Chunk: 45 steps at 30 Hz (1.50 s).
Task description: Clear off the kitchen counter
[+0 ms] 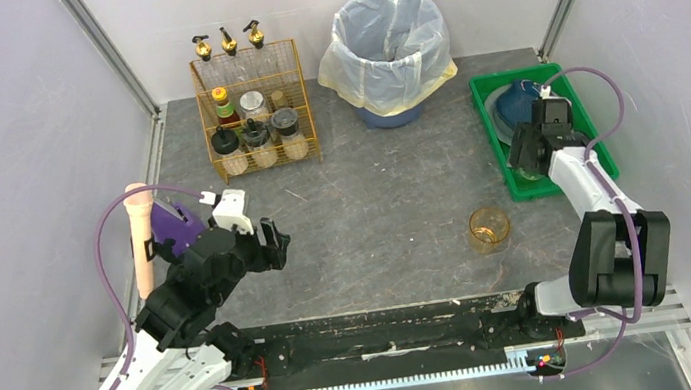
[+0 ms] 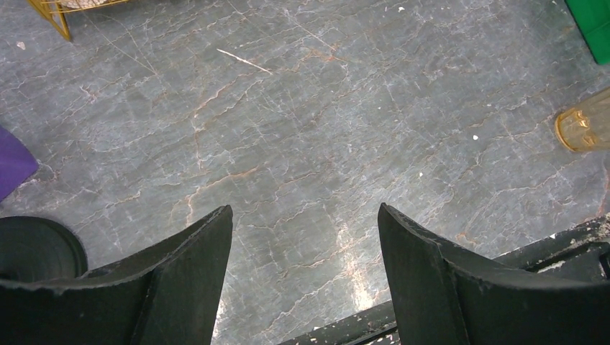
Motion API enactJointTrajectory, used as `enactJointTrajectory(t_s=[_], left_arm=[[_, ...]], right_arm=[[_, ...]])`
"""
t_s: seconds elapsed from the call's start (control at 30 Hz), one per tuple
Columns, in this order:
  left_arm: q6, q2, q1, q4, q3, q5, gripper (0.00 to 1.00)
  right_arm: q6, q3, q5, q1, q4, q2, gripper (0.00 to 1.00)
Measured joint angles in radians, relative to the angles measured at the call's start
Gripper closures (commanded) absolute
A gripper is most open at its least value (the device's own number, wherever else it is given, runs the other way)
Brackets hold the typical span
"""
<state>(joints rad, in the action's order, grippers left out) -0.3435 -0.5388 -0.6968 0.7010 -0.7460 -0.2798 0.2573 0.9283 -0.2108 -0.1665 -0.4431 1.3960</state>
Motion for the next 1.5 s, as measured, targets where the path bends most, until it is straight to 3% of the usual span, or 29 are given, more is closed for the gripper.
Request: enactJointTrajectory(t_s=[0.33, 0.63, 1.0, 1.2, 1.5], left_arm=[[0.000, 0.000, 0.002, 0.000, 0.000, 0.002, 0.21], [0.000, -0.032, 0.002, -0.002, 0.000, 0.028, 0.21], [-0.005, -0.180, 0.004, -0.026, -0.011, 0.114, 0.21], [-0.058, -0.281, 0.003, -0.053, -0.058, 0.161, 0.22], [-0.113, -0.396, -0.026, -0.105, -0.135, 0.184, 0.22]], right_arm=[[-0.003, 0.029, 0.001, 0.000, -0.007, 0.039, 0.23], [-0.008, 0.020, 0.000, -0.003, 0.024, 0.075, 0.02], [0.046, -0.141, 0.080, 0.021, 0.164, -0.260, 0.02], [0.080, -0.224, 0.108, 0.126, 0.214, -0.428, 0.02], [0.090, -0.245, 0.112, 0.292, 0.093, -0.513, 0.10]])
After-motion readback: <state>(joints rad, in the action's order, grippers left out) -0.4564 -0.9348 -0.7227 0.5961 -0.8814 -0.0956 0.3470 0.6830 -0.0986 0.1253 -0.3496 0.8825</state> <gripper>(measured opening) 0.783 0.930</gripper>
